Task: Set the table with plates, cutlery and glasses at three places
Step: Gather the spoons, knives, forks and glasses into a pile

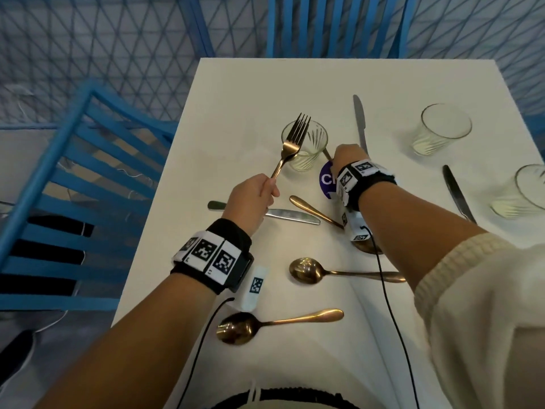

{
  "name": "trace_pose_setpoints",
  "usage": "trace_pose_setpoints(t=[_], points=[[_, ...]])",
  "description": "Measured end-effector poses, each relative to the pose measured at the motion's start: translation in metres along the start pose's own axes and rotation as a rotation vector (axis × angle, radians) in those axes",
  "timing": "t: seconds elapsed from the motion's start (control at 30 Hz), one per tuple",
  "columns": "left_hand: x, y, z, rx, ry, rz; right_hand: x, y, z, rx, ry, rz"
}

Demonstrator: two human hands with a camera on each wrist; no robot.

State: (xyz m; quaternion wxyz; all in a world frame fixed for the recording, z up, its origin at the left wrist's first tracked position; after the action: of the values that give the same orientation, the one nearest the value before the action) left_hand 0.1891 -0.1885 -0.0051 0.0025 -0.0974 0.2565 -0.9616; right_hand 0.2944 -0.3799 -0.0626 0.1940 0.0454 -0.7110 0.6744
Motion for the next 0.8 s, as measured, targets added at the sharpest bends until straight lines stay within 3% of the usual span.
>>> trace_pose_setpoints(t=[0.17,0.43,0.7,0.8], points=[[-0.001,0.008,0.010,-0.019,0.079,-0.021,-0.011,0.014,0.019,-0.051,0.060,-0.074],[0.026,0.018,0.067,-0.153,0.317,0.008,0.027,-0.057,0.066,-0.132,0.081,0.193],[0.051,0.048,0.131,-0.275,0.561,0.138,0.102,-0.101,0.079,-0.038,-0.222,0.378],[0.056,0.070,0.136,-0.325,0.490,0.049,0.133,-0.100,0.076,-0.033,-0.353,0.366]])
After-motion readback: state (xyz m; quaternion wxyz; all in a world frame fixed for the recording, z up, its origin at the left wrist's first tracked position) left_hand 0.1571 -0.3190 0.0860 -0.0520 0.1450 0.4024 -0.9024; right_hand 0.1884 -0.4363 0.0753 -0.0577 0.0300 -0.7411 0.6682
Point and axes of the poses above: each hand's wrist, its own x-axis away from the middle knuckle, its own y-axis out of the palm, z = x × y, the point moved 8 cm from there along -x, towards the middle knuckle, and after that the axes turned 8 degrees about z, right-handed, at the moved point
